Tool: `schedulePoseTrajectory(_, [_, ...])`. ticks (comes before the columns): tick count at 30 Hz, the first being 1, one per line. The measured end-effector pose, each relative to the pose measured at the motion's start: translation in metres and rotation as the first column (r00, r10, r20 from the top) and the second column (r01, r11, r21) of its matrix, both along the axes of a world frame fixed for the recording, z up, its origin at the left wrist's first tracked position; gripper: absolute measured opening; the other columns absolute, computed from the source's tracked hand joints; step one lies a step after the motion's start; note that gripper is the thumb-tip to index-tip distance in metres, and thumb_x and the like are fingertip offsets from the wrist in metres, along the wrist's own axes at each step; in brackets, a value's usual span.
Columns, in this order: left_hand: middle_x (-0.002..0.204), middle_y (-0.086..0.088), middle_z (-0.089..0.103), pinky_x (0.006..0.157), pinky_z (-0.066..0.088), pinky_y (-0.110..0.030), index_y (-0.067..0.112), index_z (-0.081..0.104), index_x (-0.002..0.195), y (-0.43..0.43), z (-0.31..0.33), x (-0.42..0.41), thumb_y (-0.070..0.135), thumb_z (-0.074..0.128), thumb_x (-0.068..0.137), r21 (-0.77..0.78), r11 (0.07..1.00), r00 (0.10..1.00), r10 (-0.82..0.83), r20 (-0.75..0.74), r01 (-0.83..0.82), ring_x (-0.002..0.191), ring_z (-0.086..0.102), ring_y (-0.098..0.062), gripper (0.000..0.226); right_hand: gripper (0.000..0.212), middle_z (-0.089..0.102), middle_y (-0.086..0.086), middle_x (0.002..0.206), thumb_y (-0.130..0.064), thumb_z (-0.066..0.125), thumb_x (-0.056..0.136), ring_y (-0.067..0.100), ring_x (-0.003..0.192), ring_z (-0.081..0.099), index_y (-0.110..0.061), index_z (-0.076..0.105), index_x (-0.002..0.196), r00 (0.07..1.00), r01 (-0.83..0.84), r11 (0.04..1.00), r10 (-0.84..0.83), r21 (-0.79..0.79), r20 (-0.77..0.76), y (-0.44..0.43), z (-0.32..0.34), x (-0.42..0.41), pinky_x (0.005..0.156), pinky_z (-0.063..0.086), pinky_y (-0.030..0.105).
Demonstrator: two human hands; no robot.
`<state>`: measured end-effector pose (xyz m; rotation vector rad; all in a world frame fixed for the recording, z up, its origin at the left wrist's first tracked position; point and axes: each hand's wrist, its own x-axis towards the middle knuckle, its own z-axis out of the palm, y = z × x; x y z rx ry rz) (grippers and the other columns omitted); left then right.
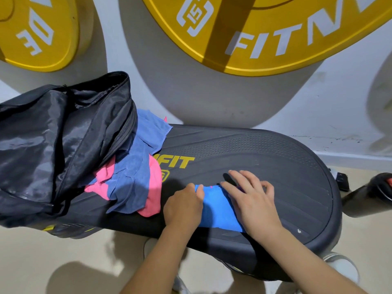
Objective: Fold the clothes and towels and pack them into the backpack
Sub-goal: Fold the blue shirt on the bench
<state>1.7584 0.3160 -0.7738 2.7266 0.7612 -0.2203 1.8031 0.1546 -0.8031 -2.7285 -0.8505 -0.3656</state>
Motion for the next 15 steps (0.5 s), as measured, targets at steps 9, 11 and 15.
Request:
schedulePoseTrajectory(9, [0.085, -0.002, 0.061, 0.056, 0.053, -0.031, 0.018, 0.065, 0.083, 0.002, 0.005, -0.017, 0.026, 0.056, 0.079, 0.271, 0.819, 0.684, -0.572, 0.453, 0.505, 0.076, 0.061, -0.024, 0.013, 0.024, 0.068, -0.016, 0.107, -0.021, 0.064, 0.081, 0.012, 0.099, 0.06, -0.033, 0.069, 0.101, 0.995, -0.034, 0.996, 0.041, 0.079, -0.091, 0.0, -0.011, 0.006, 0.076, 0.027, 0.034])
schedulePoseTrajectory(11, [0.101, 0.001, 0.064, 0.065, 0.056, -0.027, 0.021, 0.067, 0.097, 0.0, 0.001, -0.029, 0.047, 0.049, 0.074, 0.233, 0.723, 0.674, -0.691, 0.261, 0.651, 0.092, 0.063, -0.019, 0.039, 0.024, 0.067, -0.016, 0.107, -0.025, 0.057, 0.082, 0.011, 0.1, 0.059, -0.033, 0.07, 0.101, 0.992, -0.024, 0.994, 0.036, 0.103, -0.117, 0.001, -0.012, 0.005, 0.075, 0.031, 0.034])
schedulePoseTrajectory(15, [0.122, 0.001, 0.057, 0.083, 0.052, -0.024, 0.016, 0.055, 0.122, -0.001, -0.01, -0.042, 0.036, 0.067, 0.066, 0.266, 0.661, 0.651, -0.746, 0.139, 0.701, 0.11, 0.05, -0.018, 0.061, 0.028, 0.062, -0.01, 0.12, -0.021, 0.057, 0.084, 0.013, 0.111, 0.051, -0.031, 0.067, 0.108, 0.997, -0.004, 0.995, 0.011, 0.095, -0.072, 0.001, -0.008, 0.003, 0.079, 0.028, 0.035])
